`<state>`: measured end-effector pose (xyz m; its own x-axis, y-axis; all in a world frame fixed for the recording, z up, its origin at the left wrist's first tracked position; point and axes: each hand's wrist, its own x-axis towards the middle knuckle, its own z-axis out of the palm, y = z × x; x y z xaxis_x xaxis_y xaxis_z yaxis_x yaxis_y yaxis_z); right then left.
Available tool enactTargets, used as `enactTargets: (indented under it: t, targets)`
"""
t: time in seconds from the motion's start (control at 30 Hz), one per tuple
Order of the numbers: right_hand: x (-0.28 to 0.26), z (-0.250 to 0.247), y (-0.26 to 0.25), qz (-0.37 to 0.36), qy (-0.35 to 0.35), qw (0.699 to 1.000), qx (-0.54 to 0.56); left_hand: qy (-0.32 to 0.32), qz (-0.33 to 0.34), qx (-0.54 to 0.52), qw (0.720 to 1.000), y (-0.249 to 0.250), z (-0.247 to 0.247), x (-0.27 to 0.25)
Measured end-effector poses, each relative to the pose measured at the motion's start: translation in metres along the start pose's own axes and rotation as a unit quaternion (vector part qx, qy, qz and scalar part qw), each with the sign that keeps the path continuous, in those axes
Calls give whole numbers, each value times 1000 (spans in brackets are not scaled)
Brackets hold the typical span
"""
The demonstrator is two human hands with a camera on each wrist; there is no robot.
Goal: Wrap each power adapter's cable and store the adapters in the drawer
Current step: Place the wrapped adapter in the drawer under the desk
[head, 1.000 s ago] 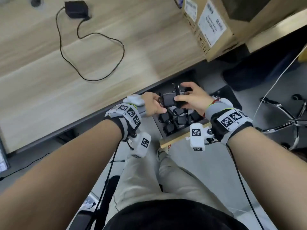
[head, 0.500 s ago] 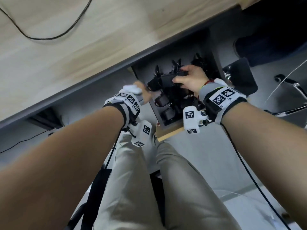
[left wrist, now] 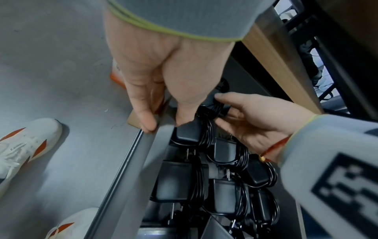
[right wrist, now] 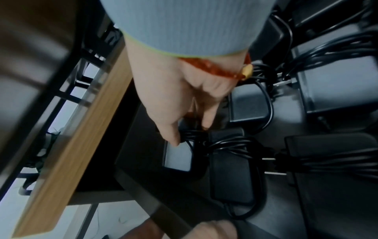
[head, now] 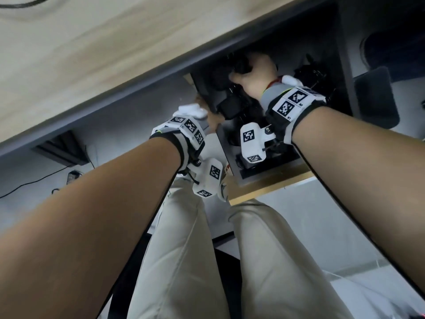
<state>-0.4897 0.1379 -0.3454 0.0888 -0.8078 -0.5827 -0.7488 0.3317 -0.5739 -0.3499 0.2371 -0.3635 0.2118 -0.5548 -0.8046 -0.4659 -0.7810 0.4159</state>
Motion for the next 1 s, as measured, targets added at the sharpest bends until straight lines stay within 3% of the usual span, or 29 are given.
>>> enactTargets:
  t: [0.43,0.57,0.77,1.0]
  targets:
    - [2,15,12,53,-55,990,-118,4,-12,-11,1000,7,2,-10]
    - [-4,13,17,30,-51,990,-129,-8,-17,-6,1000,11,2,-17]
    - [-33,-13,15,20,-54,996,-70,-7,-16,83,996,15,-3,-49]
    - [-95,-66,-5,35,-55,998,16,-18,-10,51,999,52,-26,-116]
